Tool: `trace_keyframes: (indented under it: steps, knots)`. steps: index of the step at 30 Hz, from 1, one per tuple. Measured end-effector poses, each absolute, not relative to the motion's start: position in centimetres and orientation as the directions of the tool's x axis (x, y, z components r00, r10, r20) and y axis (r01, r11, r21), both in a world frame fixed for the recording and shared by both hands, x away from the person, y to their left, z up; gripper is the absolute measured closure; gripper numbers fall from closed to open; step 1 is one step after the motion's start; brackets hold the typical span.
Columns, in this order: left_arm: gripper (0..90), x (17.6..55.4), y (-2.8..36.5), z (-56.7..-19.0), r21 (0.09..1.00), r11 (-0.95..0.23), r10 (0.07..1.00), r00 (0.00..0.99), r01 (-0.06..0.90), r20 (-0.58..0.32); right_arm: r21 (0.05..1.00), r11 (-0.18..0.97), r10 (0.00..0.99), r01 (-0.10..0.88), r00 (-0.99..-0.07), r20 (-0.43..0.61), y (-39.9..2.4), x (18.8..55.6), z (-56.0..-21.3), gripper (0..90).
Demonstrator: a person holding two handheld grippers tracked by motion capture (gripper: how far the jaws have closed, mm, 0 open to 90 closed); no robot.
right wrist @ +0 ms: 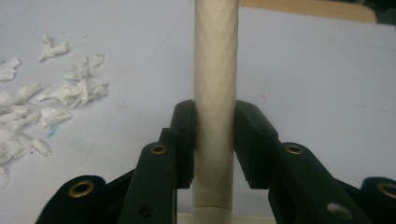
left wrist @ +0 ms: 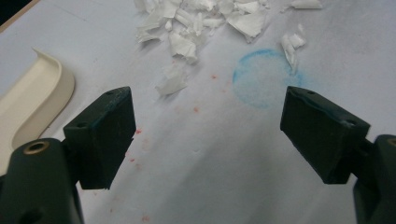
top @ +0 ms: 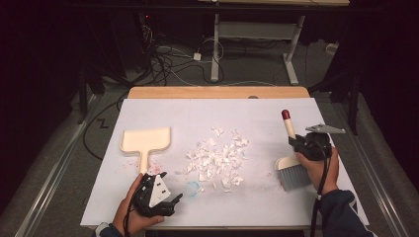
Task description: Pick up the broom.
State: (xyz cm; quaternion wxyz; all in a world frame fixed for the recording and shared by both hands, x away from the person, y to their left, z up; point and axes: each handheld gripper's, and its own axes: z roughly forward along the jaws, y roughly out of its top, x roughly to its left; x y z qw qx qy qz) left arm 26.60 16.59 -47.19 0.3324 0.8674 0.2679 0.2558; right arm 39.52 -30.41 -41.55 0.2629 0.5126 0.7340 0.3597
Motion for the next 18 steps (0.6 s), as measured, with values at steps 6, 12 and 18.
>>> trace_keyframes:
  steps: [6, 12, 18]
  knots:
    - [17.8, 26.8, 15.4, -45.9, 0.762, -0.569, 0.662, 0.722, 0.309, 0.202, 0.853, 0.199, 0.935, 0.483, -0.355, -0.017, -30.5, 37.7, -39.1, 71.4]
    - [18.8, 26.4, 12.2, -44.1, 0.798, -0.541, 0.622, 0.766, 0.267, 0.166, 0.887, 0.204, 0.923, 0.414, -0.384, -0.033, -29.5, 36.0, -37.3, 71.5]
    - [20.1, 27.4, 7.5, -41.6, 0.850, -0.472, 0.566, 0.820, 0.235, 0.087, 0.906, 0.232, 0.897, 0.353, -0.438, -0.059, -27.4, 34.4, -36.0, 71.6]
